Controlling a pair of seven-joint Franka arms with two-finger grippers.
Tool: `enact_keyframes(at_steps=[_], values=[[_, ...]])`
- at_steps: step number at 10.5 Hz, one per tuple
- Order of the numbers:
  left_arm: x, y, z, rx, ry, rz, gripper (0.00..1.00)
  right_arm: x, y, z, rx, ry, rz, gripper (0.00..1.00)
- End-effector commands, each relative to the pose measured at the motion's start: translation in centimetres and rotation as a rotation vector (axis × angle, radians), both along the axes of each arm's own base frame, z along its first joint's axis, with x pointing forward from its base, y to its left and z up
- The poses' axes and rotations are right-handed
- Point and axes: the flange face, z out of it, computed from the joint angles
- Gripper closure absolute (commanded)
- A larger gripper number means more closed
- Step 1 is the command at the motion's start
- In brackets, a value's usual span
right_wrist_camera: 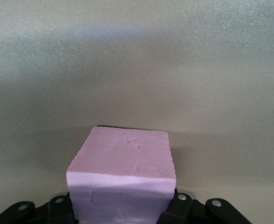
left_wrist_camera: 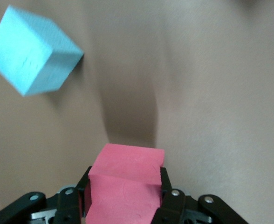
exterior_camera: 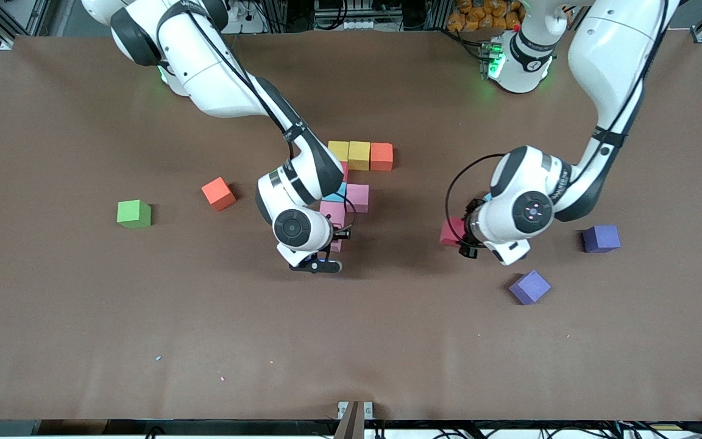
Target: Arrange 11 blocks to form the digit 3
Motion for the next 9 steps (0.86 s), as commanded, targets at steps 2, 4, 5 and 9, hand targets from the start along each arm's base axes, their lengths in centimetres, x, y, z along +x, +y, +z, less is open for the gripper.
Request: enact_keyframes(at_steps=[2,4,5,9], values=[[-2.6,-4.9,0.2,0.026,0.016,0.111,1.00,0.0,0.2,0.2,-0.009,-0.004,-0.003,0.00],[-4.3,-7.1,-0.5,0.037,0.001,0.161,1.00,0.2,0.1,0.8,-0.002,-0.006,-0.005,0.00],[-4.8,-7.8,-0.7,0.042,-0.001,0.181,1.00,0.5,-0.1,1.6,0.004,-0.014,-0.004,0.00],[-7.6,-8.7,-0.6,0.065,0.014,0.210,1.00,0.4,-0.5,4.4,0.001,0.019,0.001,0.00]])
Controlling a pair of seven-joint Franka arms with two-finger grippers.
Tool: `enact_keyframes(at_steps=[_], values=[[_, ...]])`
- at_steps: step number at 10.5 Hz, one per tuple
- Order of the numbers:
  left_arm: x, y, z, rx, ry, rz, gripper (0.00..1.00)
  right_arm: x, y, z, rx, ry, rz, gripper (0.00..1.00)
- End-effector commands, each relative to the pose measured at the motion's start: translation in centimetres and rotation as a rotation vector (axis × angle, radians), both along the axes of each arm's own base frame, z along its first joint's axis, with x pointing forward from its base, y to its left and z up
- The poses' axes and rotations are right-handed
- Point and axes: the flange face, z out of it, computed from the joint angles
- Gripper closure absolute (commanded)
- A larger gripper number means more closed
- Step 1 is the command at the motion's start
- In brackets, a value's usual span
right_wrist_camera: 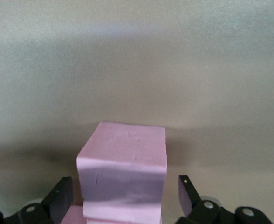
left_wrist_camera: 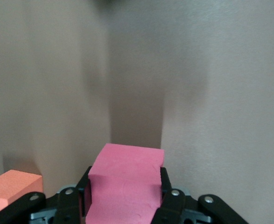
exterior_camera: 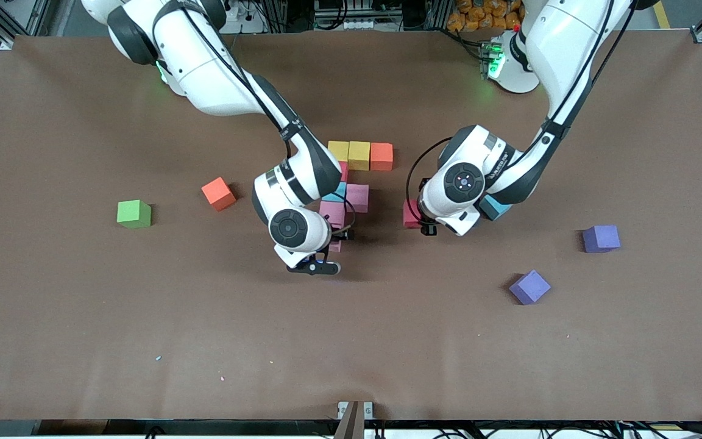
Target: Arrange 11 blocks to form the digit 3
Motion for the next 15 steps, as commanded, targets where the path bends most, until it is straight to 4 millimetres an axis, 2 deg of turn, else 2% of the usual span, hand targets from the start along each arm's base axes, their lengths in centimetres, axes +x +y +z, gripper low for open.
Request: enact_keyframes(at_steps=[1,4,5,6,7,9,10,11,12,15], values=[[-1.8,-0.6,0.8,-0.002,-0.007,0.036,1.00,-0.3,-0.3,3.1,-0.007,0.018,0.008,0.00],[-2.3,-2.1,0.3,-0.027,-0.031,0.040,1.00,-0.1,-1.7,7.9,-0.017,0.021,0.014,0.00],[-2.5,-2.4,0.0,-0.029,-0.030,0.038,1.00,0.4,-2.7,9.0,-0.026,0.020,0.001,0.00],[-2.6,-2.6,-0.1,-0.031,-0.030,0.035,1.00,1.0,-4.2,8.8,-0.046,0.019,-0.002,0.00],[-3.3,-3.5,-0.3,-0.028,-0.035,0.031,1.00,1.0,-4.5,9.1,-0.048,0.010,0.037,0.00],[-3.4,-3.8,-0.7,-0.030,-0.038,0.035,1.00,0.9,-5.5,11.6,-0.076,-0.030,0.058,0.00],[-3.8,-4.3,-0.7,-0.030,-0.040,0.031,1.00,0.6,-7.0,13.3,-0.108,-0.059,0.075,0.00],[-4.0,-4.4,-1.0,-0.024,-0.036,0.039,1.00,0.4,-9.1,15.2,-0.133,-0.090,0.142,0.00],[-4.3,-4.9,-1.0,-0.023,-0.035,0.038,1.00,1.0,-12.6,17.6,-0.113,-0.099,0.171,0.00],[-4.8,-5.3,-1.2,-0.018,-0.032,0.044,1.00,3.3,-24.6,24.7,-0.119,-0.113,0.179,0.00]])
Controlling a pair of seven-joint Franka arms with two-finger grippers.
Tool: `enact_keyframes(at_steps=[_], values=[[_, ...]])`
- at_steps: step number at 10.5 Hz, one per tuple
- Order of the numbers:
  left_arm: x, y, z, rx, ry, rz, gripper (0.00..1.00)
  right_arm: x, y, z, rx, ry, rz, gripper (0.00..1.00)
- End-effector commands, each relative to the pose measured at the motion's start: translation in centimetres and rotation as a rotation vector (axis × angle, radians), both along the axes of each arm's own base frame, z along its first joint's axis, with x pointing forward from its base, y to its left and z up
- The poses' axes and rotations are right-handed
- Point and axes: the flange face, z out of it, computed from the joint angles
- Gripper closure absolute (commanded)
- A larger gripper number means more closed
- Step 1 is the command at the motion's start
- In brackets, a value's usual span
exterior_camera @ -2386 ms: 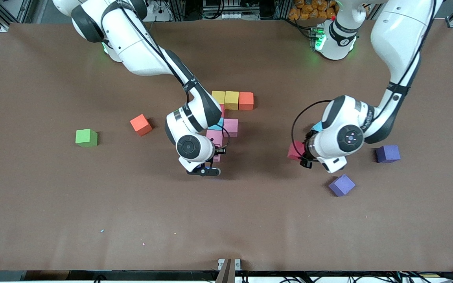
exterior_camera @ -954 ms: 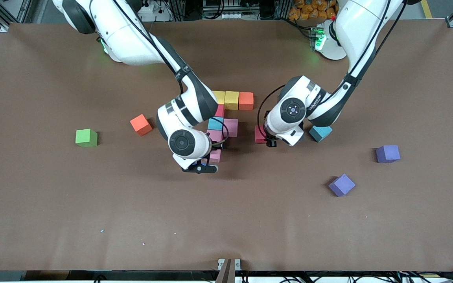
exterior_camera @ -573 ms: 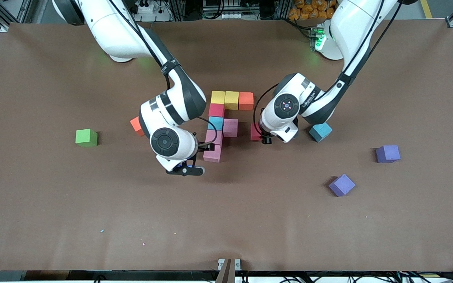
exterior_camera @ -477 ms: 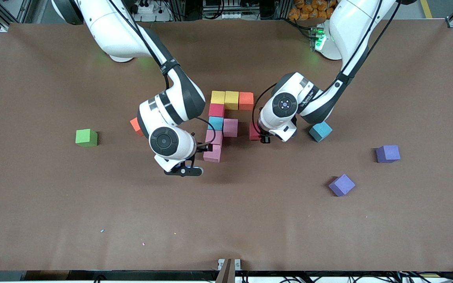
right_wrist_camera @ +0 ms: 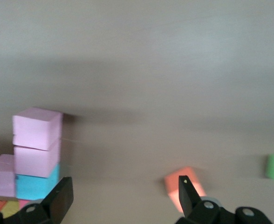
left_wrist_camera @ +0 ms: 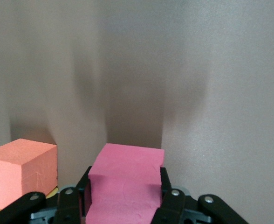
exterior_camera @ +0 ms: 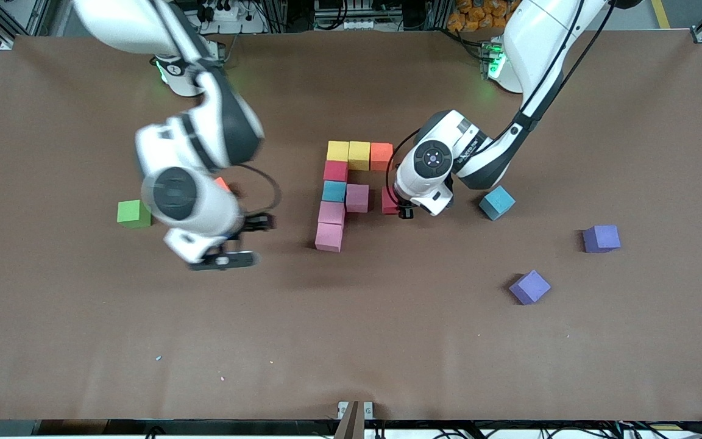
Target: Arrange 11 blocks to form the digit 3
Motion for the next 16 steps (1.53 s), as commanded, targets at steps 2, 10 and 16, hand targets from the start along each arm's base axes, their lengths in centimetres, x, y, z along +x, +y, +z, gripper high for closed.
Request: enact_keyframes(at_steps=[2,10,16], values=[[-1.2,-1.0,-0.8,0.003,-0.035,-0.019,1.00,-0.7,-12.6,7.3,-0.022,-0.023,0.103,0.00],[-2.2,-1.7,-2.5,-0.028,-0.064,-0.009,1.00,-4.2,-22.9,19.1,0.003,-0.171,0.041,0.00],[-2.4,-2.3,-2.7,-0.033,-0.061,-0.017,1.00,-5.1,-25.1,20.4,0.002,-0.174,-0.044,0.00]])
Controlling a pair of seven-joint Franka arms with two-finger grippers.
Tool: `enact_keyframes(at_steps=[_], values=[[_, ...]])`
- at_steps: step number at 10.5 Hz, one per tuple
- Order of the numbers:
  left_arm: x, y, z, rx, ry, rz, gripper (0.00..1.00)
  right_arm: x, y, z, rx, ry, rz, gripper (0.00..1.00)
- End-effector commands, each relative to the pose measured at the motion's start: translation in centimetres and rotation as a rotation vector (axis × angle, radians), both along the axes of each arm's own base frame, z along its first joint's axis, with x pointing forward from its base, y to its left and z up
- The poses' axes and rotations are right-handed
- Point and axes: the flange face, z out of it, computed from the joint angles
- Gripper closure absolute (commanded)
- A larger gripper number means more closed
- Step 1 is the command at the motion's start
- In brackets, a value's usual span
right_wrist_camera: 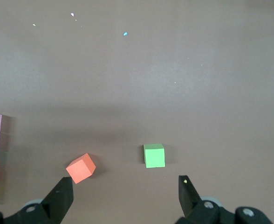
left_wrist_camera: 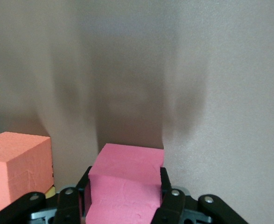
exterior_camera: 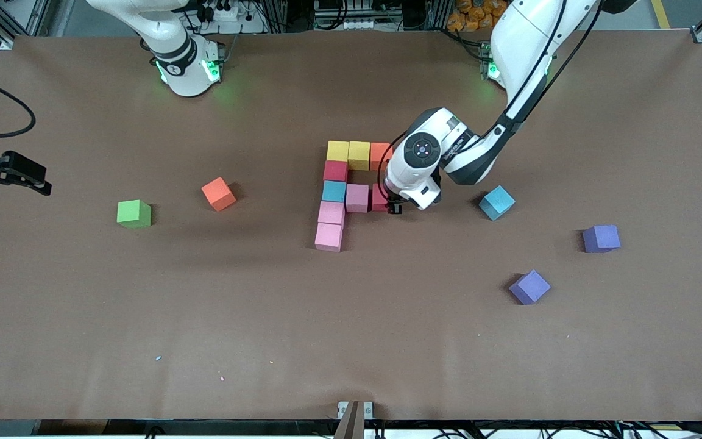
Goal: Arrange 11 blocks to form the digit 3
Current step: 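Lower the crimson cube onto the pink cube and open the left gripper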
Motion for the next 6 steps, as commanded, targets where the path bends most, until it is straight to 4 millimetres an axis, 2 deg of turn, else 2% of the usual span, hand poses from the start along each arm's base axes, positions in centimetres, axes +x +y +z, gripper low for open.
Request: enact_keyframes(at_steps=[1,6], values=[[0.2,-0.6,0.0,0.003,-0.021,0.013,1.00,-1.1,0.5,0.9,-0.013,0.001,-0.028,0.00],[0.8,-0.8,-0.5,-0.003,-0.017,0.020,0.99,-0.9,-0.9,1.3,0.009,-0.019,0.008,0.00]])
